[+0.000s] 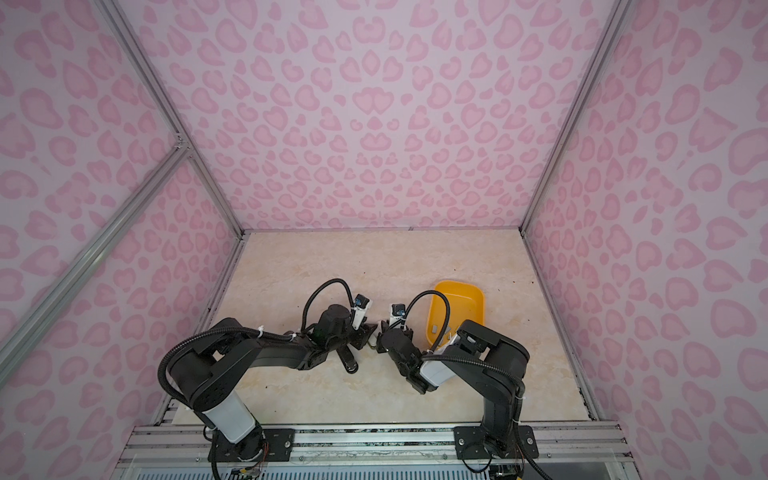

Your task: Load the staples into the stapler

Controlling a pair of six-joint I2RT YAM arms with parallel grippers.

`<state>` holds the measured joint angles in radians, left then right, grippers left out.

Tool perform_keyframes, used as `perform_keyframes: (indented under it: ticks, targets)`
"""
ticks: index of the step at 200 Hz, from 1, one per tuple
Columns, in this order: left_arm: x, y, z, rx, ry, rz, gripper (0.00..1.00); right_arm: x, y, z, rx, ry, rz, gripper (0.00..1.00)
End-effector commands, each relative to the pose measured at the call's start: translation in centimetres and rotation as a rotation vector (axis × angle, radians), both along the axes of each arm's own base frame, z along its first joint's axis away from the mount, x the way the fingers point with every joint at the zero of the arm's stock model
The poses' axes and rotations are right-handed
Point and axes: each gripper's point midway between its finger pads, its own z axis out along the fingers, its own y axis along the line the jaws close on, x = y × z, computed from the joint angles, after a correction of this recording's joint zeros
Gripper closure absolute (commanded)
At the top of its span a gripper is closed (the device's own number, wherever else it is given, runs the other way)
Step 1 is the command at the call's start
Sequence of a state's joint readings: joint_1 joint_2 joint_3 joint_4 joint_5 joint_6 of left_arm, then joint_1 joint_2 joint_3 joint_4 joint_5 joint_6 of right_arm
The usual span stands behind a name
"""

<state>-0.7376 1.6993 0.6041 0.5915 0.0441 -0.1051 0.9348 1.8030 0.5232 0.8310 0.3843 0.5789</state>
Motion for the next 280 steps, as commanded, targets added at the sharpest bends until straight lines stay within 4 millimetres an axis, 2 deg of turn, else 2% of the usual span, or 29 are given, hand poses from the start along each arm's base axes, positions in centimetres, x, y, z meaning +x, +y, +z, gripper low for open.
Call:
perform_keyframes:
  ticks: [1, 30, 107, 142, 160, 177, 210, 233, 261, 280]
  targets:
    - [-0.1, 0.1, 1.0, -0.013, -0.025, -0.004, 0.52, -2.8, -2.4, -4.7, -0.254, 0.189, 0.061, 0.8]
    - [-0.4, -0.2, 1.1, -0.023, -0.02, -0.024, 0.52, -2.1, -1.6, -2.9, -0.25, 0.16, 0.082, 0.76]
    - [-1.0, -0.6, 0.3, -0.027, -0.001, -0.062, 0.53, -2.1, 0.1, -2.5, -0.207, 0.172, 0.165, 0.66]
    - [-0.9, -0.5, 0.5, -0.027, -0.008, -0.055, 0.54, -2.2, -0.1, -2.3, -0.212, 0.167, 0.163, 0.69]
    - [-0.9, -0.4, 0.7, -0.03, -0.014, -0.053, 0.54, -2.3, 0.0, -1.4, -0.199, 0.146, 0.177, 0.6]
    - [-0.7, -0.3, 1.0, -0.032, -0.024, -0.039, 0.54, -2.3, -0.4, -0.2, -0.189, 0.122, 0.168, 0.58]
    - [-0.3, 0.1, 1.9, -0.038, -0.051, -0.015, 0.54, -2.1, -0.7, 2.7, -0.149, 0.065, 0.153, 0.6]
    - [-0.1, 0.2, 2.9, -0.049, -0.074, -0.006, 0.54, -1.5, -0.4, 4.0, -0.131, 0.042, 0.139, 0.67]
    - [0.4, 0.1, 3.4, -0.049, -0.088, 0.01, 0.54, -0.7, 0.5, 4.3, -0.124, 0.039, 0.137, 0.72]
    - [0.6, 0.0, 3.4, -0.047, -0.089, 0.011, 0.54, -0.3, 0.9, 3.6, -0.141, 0.055, 0.139, 0.74]
